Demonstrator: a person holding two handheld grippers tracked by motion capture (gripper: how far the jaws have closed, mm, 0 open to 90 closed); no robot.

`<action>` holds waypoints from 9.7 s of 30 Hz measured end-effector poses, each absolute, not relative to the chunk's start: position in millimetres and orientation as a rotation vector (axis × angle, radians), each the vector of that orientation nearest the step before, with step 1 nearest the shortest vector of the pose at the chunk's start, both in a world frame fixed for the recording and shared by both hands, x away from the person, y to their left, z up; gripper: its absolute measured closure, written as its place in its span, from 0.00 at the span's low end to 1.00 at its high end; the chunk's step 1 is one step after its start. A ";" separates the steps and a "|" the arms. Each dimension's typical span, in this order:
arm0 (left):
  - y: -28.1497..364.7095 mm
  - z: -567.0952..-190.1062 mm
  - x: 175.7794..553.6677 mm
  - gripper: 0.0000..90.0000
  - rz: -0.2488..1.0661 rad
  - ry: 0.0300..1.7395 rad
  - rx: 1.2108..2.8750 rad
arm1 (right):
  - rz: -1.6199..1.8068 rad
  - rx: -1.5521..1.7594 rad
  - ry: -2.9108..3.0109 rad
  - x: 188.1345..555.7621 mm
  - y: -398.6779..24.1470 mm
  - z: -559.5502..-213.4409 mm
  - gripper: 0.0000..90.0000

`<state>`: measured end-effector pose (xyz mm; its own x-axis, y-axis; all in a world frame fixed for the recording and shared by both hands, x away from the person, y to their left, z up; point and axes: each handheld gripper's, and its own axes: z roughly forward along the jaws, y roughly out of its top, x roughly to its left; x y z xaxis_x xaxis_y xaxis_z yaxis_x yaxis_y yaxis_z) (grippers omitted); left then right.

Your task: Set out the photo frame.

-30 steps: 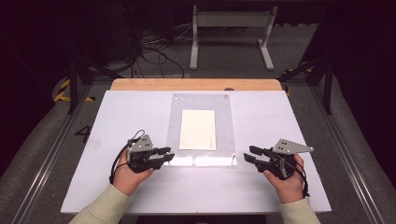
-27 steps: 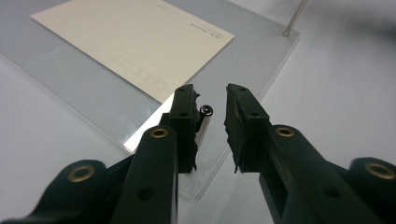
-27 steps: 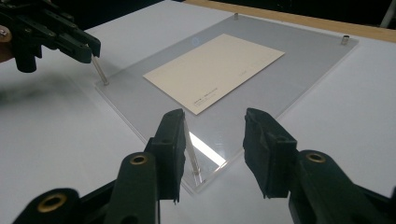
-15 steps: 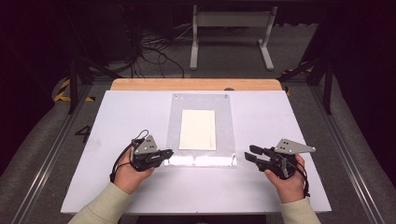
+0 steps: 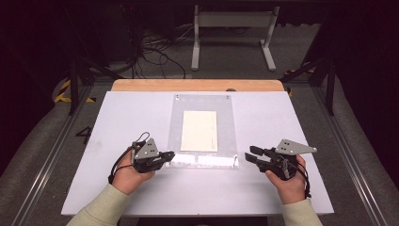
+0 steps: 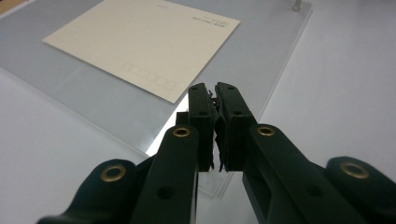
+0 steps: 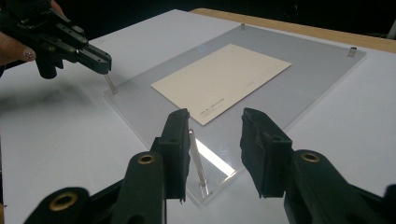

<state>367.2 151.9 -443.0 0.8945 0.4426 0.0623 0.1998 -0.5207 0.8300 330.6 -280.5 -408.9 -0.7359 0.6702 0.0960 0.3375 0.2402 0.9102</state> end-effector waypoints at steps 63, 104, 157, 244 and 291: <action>153.0 -475.9 315.8 0.95 0.932 -0.062 2.146 | 1.391 0.895 2.200 398.2 -261.0 -352.4 0.64; 144.5 -478.0 297.8 0.95 1.168 -0.243 2.237 | 1.479 1.108 2.158 497.0 -249.1 -305.1 0.37; 169.7 -463.3 306.5 0.64 0.638 0.086 2.177 | 1.858 0.845 2.410 442.3 -275.2 -279.4 0.91; 267.9 -453.9 336.7 0.52 0.416 0.662 1.749 | 1.504 0.603 1.945 324.2 -220.1 -230.2 0.95; 246.8 -458.5 348.9 0.46 0.368 0.667 1.826 | 1.434 0.788 1.879 277.9 -298.5 -303.5 0.74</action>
